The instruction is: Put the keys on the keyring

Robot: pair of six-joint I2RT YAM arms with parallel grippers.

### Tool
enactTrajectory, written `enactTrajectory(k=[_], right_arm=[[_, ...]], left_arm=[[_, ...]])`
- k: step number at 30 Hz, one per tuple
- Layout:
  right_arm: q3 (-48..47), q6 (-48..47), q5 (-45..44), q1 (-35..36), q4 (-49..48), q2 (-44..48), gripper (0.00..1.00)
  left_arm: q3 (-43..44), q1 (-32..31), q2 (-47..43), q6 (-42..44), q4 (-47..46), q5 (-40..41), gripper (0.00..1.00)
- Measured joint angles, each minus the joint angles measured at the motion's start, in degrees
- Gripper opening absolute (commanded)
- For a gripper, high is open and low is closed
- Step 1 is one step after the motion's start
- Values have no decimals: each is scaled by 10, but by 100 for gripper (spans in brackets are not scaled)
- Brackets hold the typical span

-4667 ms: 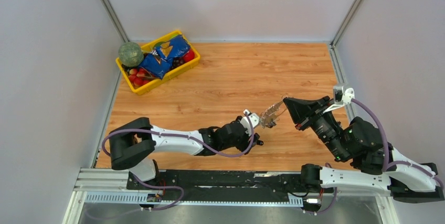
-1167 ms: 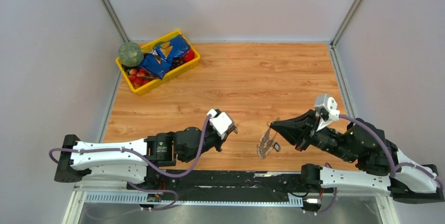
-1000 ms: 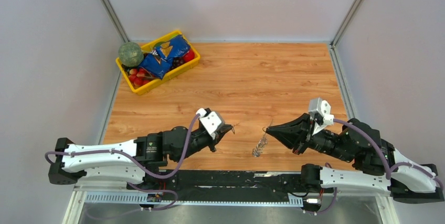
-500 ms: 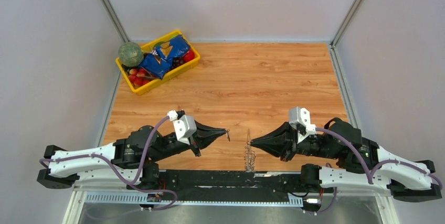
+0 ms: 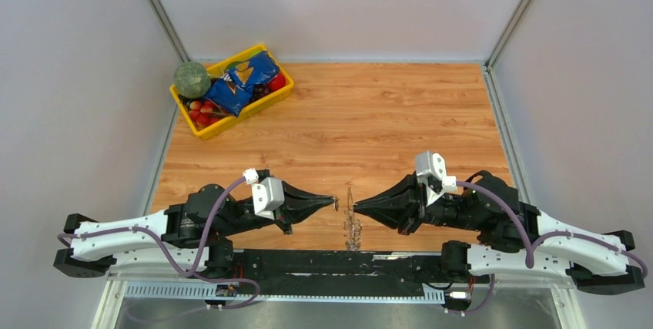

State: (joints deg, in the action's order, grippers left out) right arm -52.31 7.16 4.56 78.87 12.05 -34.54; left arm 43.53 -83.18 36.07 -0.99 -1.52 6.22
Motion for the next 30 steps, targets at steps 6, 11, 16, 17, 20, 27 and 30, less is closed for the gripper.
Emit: enactTrajectory(k=[6, 11, 16, 17, 20, 27, 30], right_arm=[[0, 19, -3, 0, -17, -25, 0], [0, 35, -17, 0, -24, -40, 0], [2, 50, -30, 0, -36, -44, 0], [2, 51, -31, 0, -37, -45, 0], [2, 55, -45, 0, -42, -47, 0], [2, 59, -74, 0, -43, -55, 0], [2, 60, -80, 0, -43, -61, 0]], left_arm=[[0, 0, 0, 20, -13, -1, 0], [0, 0, 2, 36, -15, 3, 0], [0, 0, 7, 49, -21, 3, 0], [0, 0, 7, 50, -22, 3, 0], [0, 0, 7, 55, -24, 3, 0], [0, 0, -1, 60, -27, 7, 0], [0, 0, -5, 63, -32, 9, 0]])
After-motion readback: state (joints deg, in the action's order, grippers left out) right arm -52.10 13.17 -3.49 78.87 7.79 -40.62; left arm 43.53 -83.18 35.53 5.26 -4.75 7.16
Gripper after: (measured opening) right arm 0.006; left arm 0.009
